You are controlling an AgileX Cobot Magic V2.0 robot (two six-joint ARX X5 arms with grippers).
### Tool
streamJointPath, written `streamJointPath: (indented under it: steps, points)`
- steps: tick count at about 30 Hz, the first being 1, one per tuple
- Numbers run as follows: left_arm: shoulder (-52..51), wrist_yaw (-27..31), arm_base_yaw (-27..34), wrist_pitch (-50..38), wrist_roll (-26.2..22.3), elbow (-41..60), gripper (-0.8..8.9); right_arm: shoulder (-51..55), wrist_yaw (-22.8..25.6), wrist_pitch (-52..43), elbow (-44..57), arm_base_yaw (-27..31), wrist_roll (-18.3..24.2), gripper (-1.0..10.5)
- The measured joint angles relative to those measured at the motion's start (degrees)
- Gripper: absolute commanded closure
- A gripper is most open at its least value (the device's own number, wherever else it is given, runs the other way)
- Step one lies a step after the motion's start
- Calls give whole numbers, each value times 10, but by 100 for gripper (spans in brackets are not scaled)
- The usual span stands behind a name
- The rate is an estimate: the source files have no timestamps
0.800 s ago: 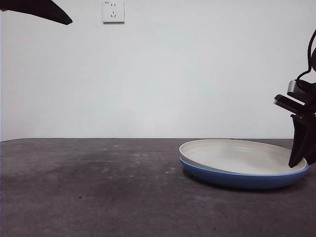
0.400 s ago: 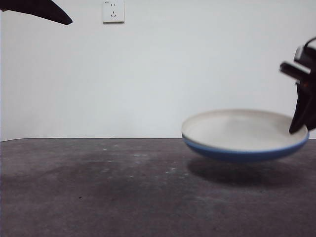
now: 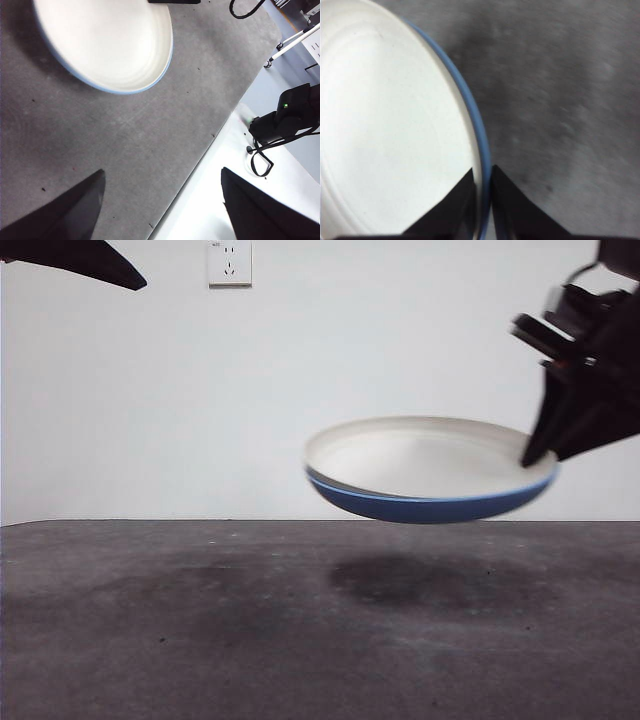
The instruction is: Pick up the white plate, put it on the blue plate, put it on desk
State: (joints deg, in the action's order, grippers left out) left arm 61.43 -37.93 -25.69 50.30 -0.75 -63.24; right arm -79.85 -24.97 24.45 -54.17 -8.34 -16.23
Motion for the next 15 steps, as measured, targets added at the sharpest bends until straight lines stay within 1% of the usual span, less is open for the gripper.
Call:
streamJointPath:
  steps: [6, 15]
  points:
    - [0, 0, 0, 0, 0, 0, 443, -41, 16, -30, -17, -60, -27, 936]
    - [0, 0, 0, 0, 0, 0, 443, -128, 25, -90, -28, -117, -73, 936]
